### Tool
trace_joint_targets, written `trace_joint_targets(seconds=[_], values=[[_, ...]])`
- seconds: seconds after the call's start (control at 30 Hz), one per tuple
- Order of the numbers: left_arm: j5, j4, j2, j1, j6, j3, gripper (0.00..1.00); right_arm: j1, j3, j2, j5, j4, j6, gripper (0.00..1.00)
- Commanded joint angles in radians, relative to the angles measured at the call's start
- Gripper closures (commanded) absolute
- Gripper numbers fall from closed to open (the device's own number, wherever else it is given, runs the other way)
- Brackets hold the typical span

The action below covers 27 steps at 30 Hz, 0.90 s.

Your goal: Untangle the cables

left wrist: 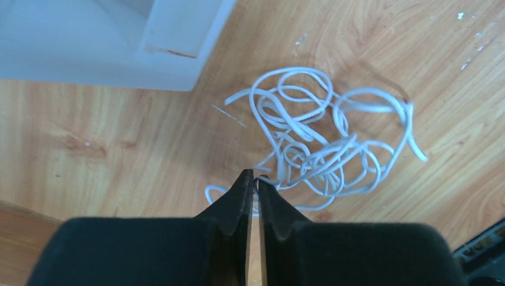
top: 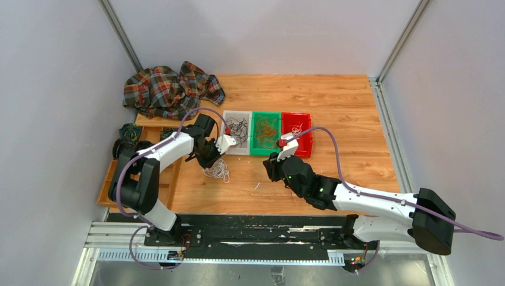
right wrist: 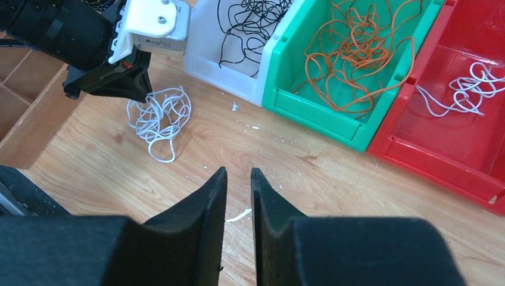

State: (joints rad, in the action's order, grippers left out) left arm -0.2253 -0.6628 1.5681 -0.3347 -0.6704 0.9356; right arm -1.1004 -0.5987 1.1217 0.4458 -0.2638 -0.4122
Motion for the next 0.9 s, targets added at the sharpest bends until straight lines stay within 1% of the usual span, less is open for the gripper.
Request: trace_joint_targets(seconds=[0.0, 0.03, 0.13, 0.17, 0.23, 0.3, 0.37, 0.47, 0.53, 0.7, 0.87], values=[[0.028, 0.038, -0.061, 0.007, 0.017, 0.011, 0.95, -0.016, -0.01, -0.023, 0.026, 0.0, -0.017, 0.81], [0.019, 0.034, -0.089, 0.007, 0.023, 0.012, 0.97, -0.016, -0.011, -0.021, 0.026, -0.002, -0.016, 0.82], [-0.028, -0.008, -0.146, 0.006, 0.068, 0.034, 0.99, -0.016, -0.017, -0.016, 0.022, -0.016, -0.018, 0.82], [-0.059, -0.037, -0.162, 0.007, 0.092, 0.049, 0.99, -0.016, -0.02, -0.012, 0.016, -0.024, -0.015, 0.78], [-0.105, -0.101, -0.194, 0.006, 0.135, 0.085, 0.99, -0.016, -0.034, -0.004, -0.009, -0.041, -0.006, 0.65], [-0.151, -0.164, -0.231, 0.007, 0.178, 0.115, 0.99, -0.016, -0.052, 0.008, -0.065, -0.062, 0.006, 0.56], [-0.189, -0.213, -0.274, 0.006, 0.22, 0.148, 0.99, -0.018, -0.082, 0.028, -0.107, -0.083, 0.021, 0.5], [-0.241, -0.288, -0.328, 0.006, 0.272, 0.209, 0.99, -0.021, -0.128, 0.073, -0.162, -0.12, 0.035, 0.44], [-0.275, -0.338, -0.351, 0.008, 0.294, 0.262, 0.99, -0.025, -0.159, 0.103, -0.188, -0.143, 0.04, 0.42], [-0.351, -0.411, -0.384, 0.005, 0.34, 0.364, 0.99, -0.037, -0.228, 0.158, -0.248, -0.213, 0.041, 0.41], [-0.37, -0.433, -0.394, 0.004, 0.349, 0.39, 0.99, -0.049, -0.273, 0.204, -0.278, -0.256, 0.048, 0.41]])
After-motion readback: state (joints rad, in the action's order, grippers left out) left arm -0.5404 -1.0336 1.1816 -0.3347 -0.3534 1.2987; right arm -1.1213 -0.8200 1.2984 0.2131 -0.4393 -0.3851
